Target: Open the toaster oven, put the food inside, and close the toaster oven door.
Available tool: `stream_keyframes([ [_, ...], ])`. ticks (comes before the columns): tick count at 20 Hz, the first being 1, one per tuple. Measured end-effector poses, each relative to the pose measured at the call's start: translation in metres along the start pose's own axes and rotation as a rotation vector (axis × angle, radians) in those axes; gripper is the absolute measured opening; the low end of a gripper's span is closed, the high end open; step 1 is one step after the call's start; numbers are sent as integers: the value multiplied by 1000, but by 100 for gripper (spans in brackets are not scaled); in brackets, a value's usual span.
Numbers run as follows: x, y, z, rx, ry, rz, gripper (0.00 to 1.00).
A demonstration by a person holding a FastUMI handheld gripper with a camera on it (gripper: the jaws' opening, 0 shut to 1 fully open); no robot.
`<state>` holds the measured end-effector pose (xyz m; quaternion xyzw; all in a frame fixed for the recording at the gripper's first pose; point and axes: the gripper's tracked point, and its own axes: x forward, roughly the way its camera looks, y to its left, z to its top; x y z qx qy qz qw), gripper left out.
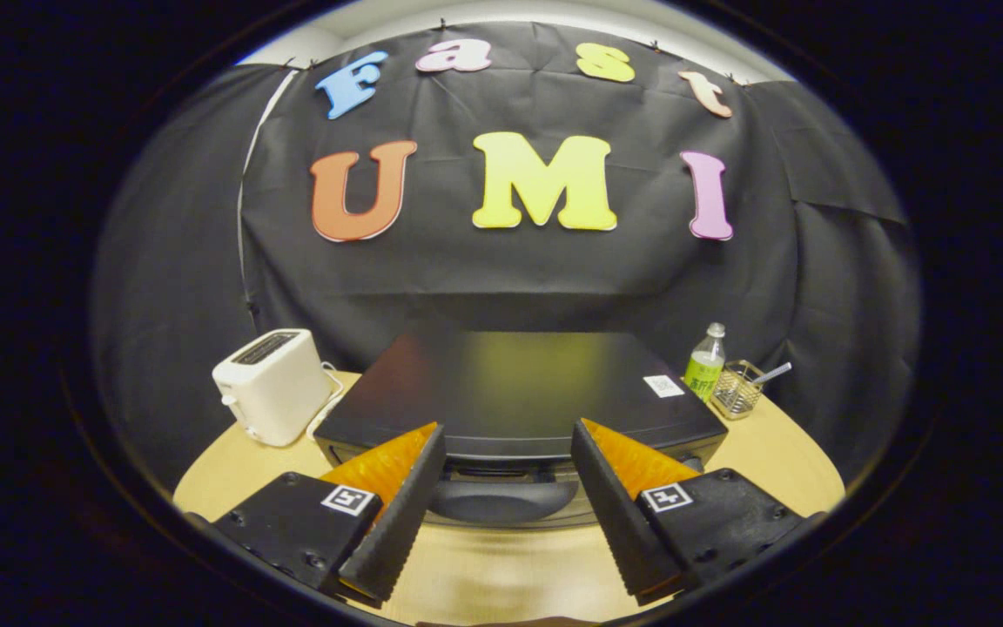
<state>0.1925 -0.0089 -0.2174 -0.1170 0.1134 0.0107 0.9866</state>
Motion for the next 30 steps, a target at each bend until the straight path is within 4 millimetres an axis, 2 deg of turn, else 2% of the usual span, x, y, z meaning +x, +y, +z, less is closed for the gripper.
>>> stream_keyframes([
  [4, 5, 0, -22, 58, 33, -7, 96],
  [5, 10, -1, -21, 26, 10, -14, 97],
  [11, -7, -2, -33, 17, -4, -49, 96],
  [13, -29, -1, -53, 28, 6, -59, 96],
  [16, -47, -2, -76, 41, 29, -54, 94],
  [24, -70, -7, -128, 7, 11, -21, 92],
  [26, -70, -8, -137, -5, 21, -20, 92],
  [28, -73, -8, -154, -5, 52, -17, 91],
  [30, -74, -8, -180, -7, 107, -19, 90],
])
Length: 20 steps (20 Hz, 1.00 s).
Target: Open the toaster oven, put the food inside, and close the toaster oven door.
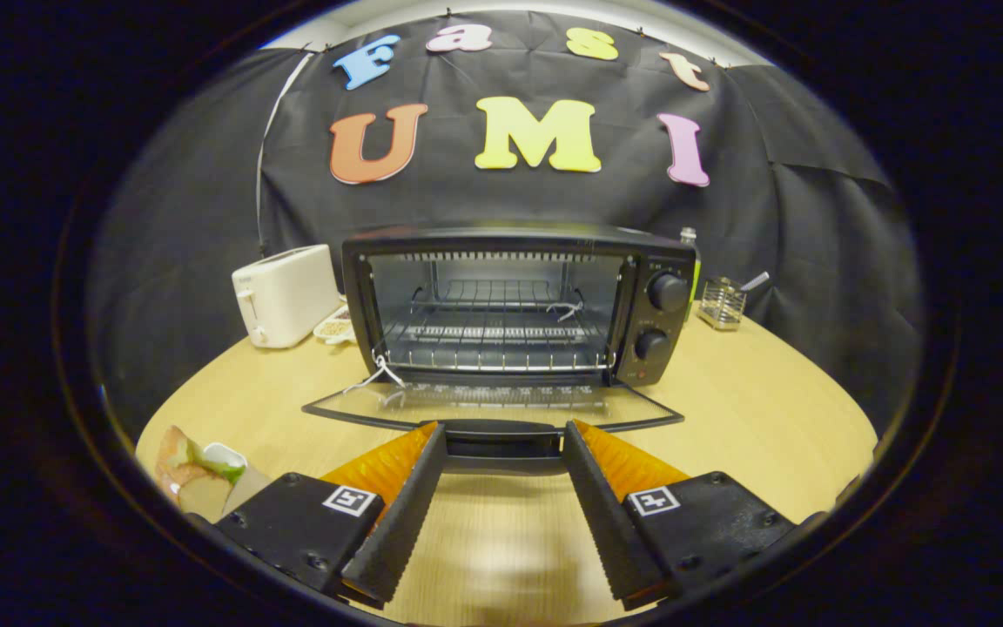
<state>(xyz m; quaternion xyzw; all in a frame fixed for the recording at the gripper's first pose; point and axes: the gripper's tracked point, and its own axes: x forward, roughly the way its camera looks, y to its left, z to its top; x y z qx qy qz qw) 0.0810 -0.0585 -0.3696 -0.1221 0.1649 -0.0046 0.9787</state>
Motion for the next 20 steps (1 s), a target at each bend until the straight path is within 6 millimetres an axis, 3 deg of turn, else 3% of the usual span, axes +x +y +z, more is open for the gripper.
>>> stream_keyframes([
  [2, 4, 1, -39, -7, 127, -2, 90],
  [3, 20, 1, -25, -8, 14, -3, 90],
  [4, 14, 0, -32, -23, 62, -3, 90],
  [11, -5, 5, -31, -29, 75, 26, 89],
  [15, -44, 37, 0, 24, 57, 191, 89],
  [20, -106, 91, 29, 122, 202, 449, 86],
])
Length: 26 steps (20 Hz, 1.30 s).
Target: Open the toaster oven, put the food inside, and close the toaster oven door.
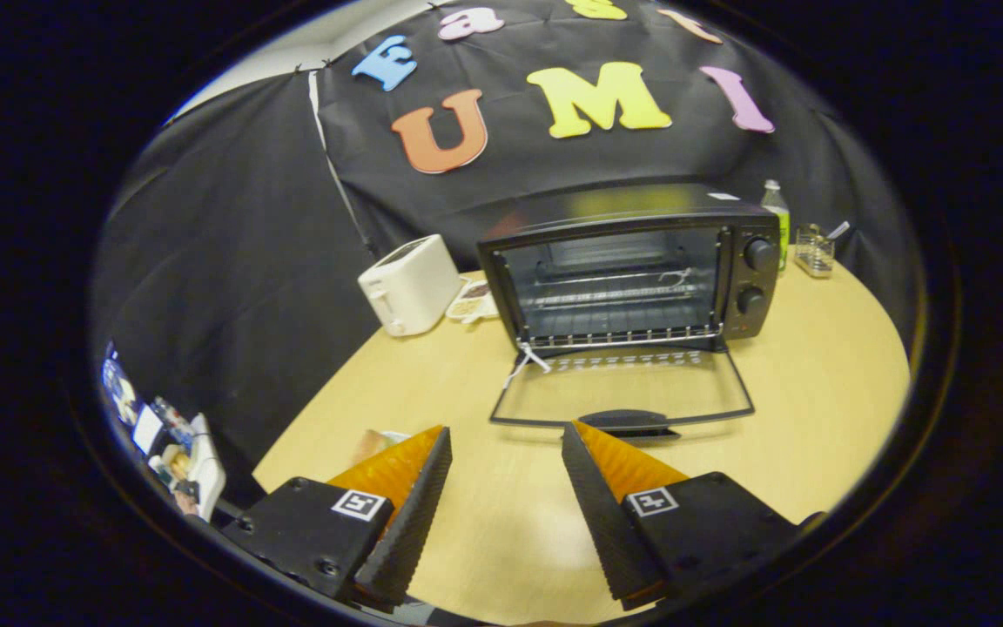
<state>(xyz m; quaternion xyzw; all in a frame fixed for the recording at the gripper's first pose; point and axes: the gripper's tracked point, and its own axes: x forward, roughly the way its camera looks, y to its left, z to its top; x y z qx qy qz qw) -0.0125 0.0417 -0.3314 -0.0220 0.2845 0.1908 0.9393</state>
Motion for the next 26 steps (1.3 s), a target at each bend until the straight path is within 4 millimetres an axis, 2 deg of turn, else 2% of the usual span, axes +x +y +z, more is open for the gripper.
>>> stream_keyframes([
  [3, -7, 40, -5, 15, 121, 115, 86],
  [6, -7, 66, -18, 37, 246, 167, 86],
  [11, 15, 69, -37, 13, 387, 122, 82],
  [15, 20, 84, -40, 54, 453, 196, 78],
  [18, 27, 80, -45, 55, 494, 181, 76],
  [21, 27, 81, -57, 106, 572, 187, 64],
  [22, 29, 83, -59, 128, 585, 202, 56],
  [26, 34, 84, -64, 194, 608, 236, 48],
])
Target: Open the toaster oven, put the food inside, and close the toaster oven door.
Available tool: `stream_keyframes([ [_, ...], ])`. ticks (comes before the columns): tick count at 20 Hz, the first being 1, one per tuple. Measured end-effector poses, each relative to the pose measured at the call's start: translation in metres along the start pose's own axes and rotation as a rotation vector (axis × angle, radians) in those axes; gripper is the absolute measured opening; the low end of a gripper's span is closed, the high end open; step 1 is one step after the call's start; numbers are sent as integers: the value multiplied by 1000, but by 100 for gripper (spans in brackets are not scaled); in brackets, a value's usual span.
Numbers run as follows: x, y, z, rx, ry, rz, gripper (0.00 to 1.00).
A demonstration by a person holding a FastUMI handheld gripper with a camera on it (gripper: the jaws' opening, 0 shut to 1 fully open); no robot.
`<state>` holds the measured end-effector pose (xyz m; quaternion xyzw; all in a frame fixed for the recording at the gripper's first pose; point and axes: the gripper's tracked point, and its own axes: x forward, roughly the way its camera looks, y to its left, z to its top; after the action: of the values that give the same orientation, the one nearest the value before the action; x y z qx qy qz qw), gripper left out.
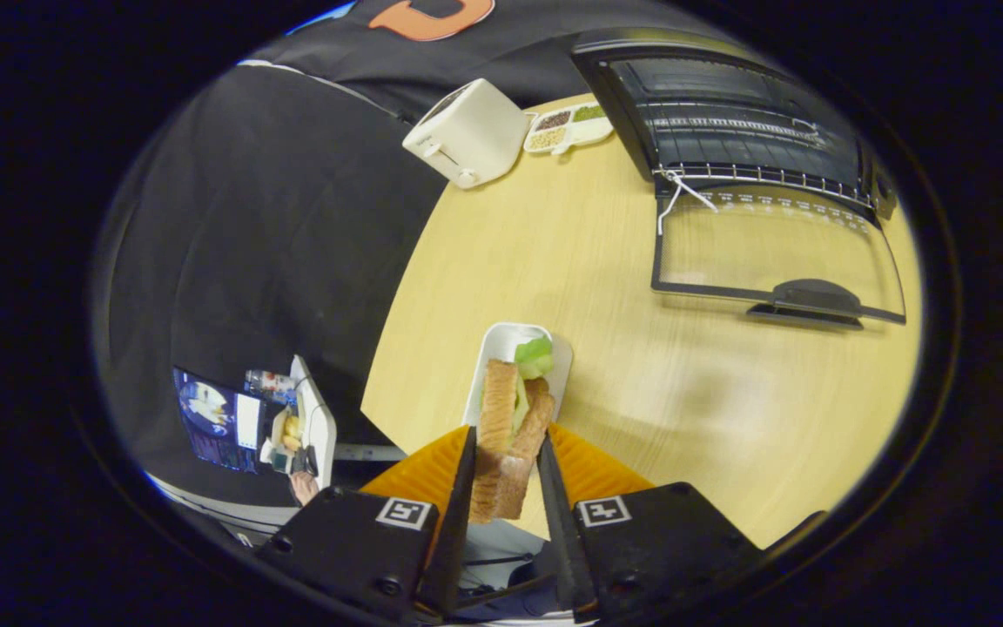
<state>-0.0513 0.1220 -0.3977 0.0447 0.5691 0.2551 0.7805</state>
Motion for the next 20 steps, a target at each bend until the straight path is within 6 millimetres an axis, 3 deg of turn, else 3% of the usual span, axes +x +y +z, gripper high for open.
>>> stream_keyframes([
  [2, -3, 1, 1, 13, -3, 18, 39],
  [5, -8, 4, 5, 16, -27, 33, 36],
  [9, -34, 15, 15, 32, -88, 89, 35],
  [12, -58, 10, 28, 49, -144, 100, 35],
  [15, -81, -3, 52, 130, -223, 148, 35],
  [20, -109, -59, 94, 257, -402, 149, 35],
])
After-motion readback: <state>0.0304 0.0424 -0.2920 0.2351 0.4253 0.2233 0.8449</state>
